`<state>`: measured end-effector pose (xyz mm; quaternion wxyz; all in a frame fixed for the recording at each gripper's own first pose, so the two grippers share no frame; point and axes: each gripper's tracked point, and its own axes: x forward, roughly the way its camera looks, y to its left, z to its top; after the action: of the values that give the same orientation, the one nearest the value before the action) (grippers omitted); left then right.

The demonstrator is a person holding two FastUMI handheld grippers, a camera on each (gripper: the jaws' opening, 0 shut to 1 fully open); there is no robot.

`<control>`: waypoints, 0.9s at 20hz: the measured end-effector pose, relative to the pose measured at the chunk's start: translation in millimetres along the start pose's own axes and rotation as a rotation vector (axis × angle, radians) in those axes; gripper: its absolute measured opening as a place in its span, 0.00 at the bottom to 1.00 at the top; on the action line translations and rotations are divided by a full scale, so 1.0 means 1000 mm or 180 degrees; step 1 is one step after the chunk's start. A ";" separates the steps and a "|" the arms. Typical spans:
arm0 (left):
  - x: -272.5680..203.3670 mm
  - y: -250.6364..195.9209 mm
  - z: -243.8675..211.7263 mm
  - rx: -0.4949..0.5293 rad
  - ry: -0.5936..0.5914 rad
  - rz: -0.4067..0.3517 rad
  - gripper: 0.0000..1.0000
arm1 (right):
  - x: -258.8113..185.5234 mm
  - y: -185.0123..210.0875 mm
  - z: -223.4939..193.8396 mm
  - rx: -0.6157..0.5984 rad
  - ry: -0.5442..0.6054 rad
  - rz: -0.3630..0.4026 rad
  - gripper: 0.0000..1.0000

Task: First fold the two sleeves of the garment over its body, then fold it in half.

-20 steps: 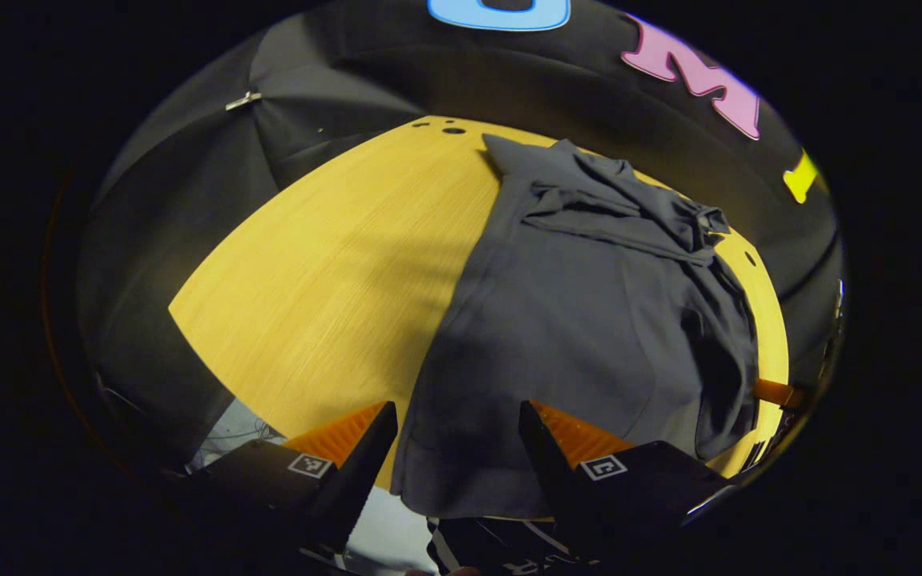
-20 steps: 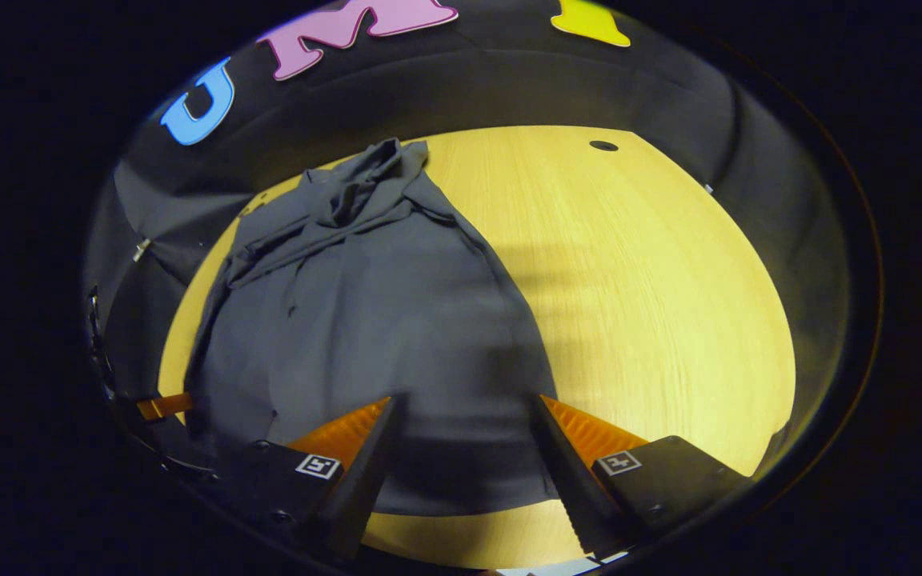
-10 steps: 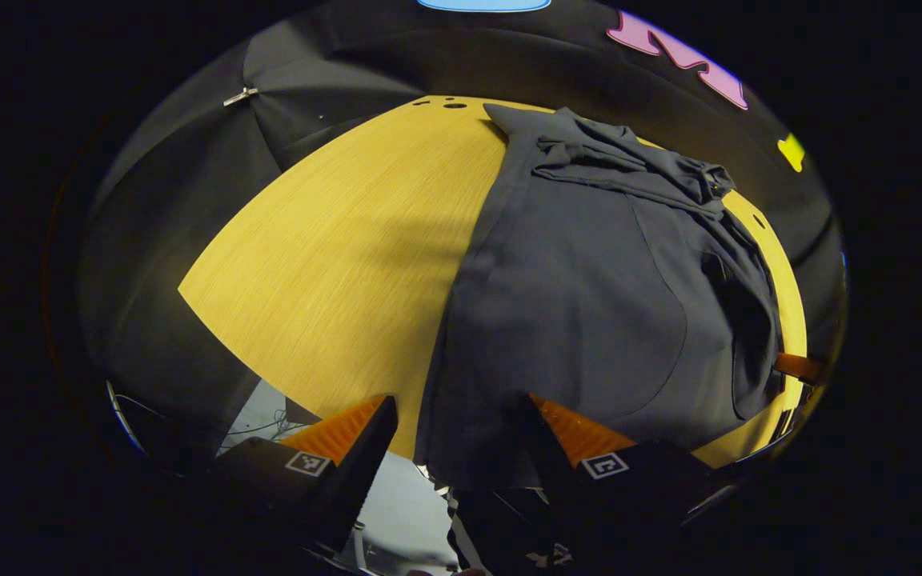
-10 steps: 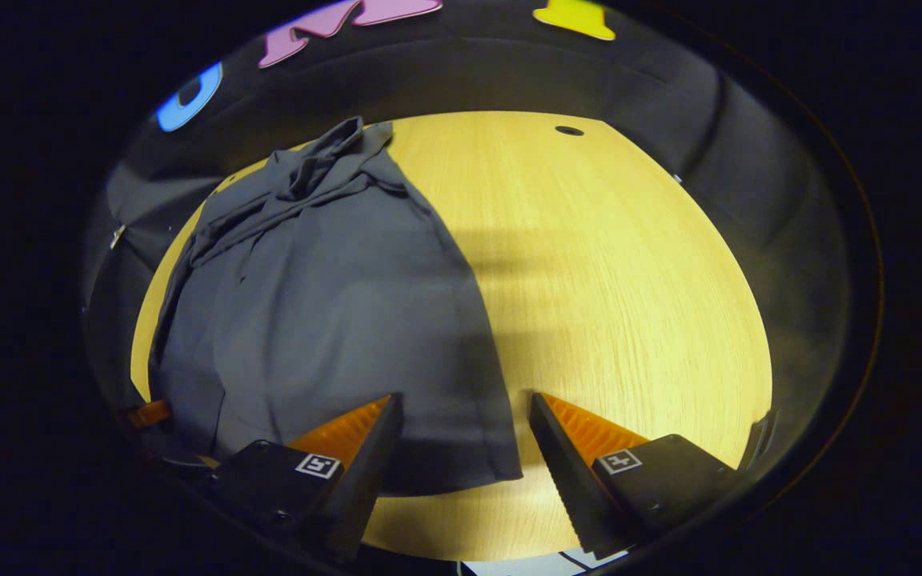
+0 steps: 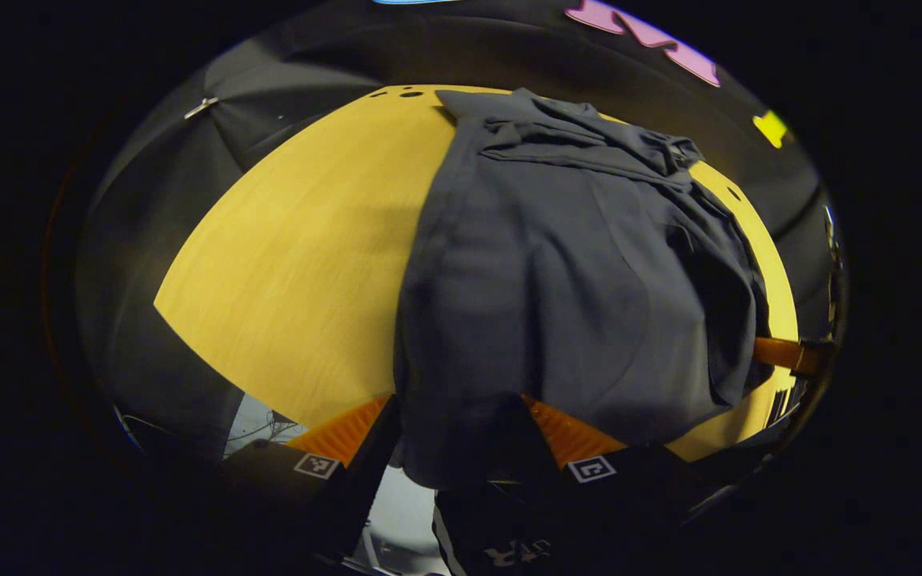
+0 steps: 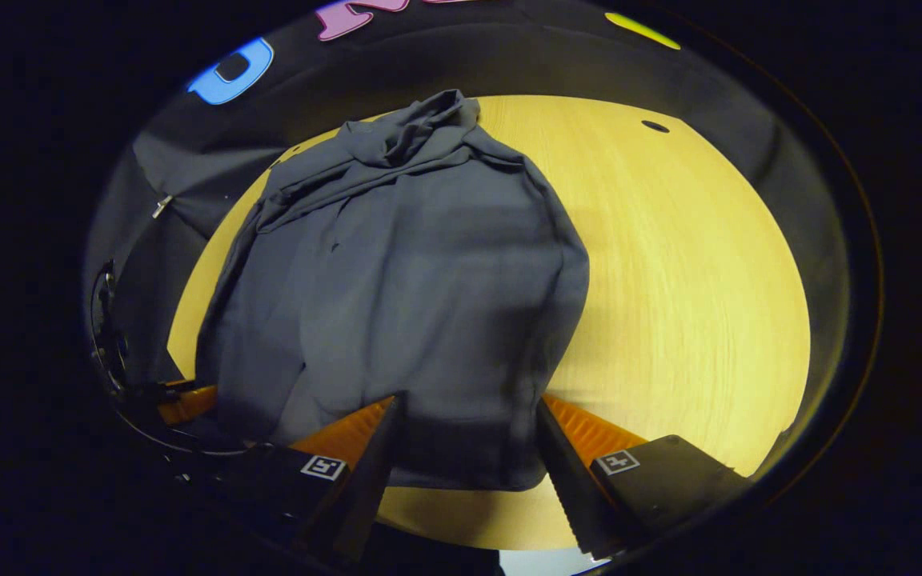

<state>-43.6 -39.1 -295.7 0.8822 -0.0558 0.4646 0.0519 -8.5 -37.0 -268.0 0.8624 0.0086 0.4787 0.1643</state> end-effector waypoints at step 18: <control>0.005 -0.030 0.014 -0.0162 -0.0268 -0.0165 0.19 | 0.030 0.067 0.004 -0.0225 -0.0109 0.0394 0.07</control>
<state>-25.3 -66.9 -290.4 0.9003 -0.0880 0.4240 0.0432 -9.0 35.4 -279.2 0.8585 0.0106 0.4563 0.2339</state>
